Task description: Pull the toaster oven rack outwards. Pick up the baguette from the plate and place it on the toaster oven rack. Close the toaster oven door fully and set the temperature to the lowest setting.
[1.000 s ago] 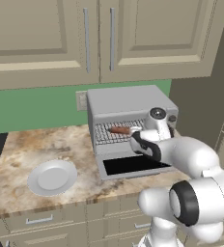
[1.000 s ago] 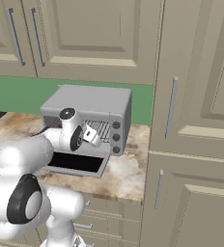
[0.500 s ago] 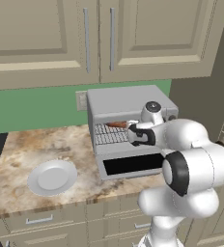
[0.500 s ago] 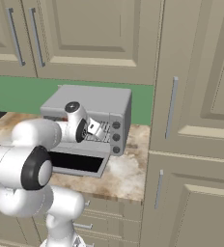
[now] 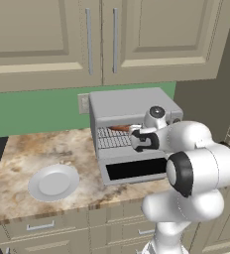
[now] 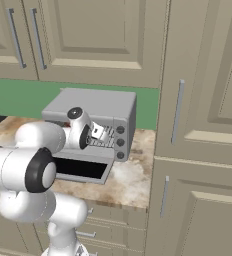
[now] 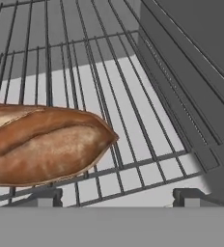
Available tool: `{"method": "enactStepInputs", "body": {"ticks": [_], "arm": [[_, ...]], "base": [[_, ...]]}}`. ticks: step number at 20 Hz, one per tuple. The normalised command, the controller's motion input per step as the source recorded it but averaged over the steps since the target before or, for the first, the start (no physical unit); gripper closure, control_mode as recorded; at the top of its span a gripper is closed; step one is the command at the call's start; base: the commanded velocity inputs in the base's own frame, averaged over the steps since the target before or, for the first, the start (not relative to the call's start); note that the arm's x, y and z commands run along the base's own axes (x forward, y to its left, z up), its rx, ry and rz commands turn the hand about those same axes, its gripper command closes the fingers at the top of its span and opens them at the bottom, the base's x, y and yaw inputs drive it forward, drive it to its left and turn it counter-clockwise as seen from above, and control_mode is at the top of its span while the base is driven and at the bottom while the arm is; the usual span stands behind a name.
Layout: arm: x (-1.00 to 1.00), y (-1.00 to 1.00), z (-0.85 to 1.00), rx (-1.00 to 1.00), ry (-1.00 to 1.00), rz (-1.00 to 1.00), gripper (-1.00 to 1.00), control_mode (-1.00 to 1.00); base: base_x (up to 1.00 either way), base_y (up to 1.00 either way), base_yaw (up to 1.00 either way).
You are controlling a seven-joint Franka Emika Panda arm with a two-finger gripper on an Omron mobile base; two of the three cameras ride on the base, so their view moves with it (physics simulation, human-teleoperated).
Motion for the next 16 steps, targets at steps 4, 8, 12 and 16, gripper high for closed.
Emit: {"method": "enactStepInputs", "body": {"ticks": [4, 8, 12, 16], "arm": [[0.45, 0.0, 0.25, 0.0, 0.0, 0.0, -1.0, -1.0], [0.06, 0.0, 0.26, 0.0, 0.0, 0.0, -1.0, -1.0], [-0.57, -0.04, 0.24, 0.06, 0.0, 0.0, -1.0, -1.0], [-0.72, -0.03, 0.28, 0.07, 0.0, 0.0, -1.0, -1.0]], "base": [[0.0, 0.0, 0.0], [0.0, 0.0, 0.0], [0.0, 0.0, 0.0], [0.0, 0.0, 0.0]]}}
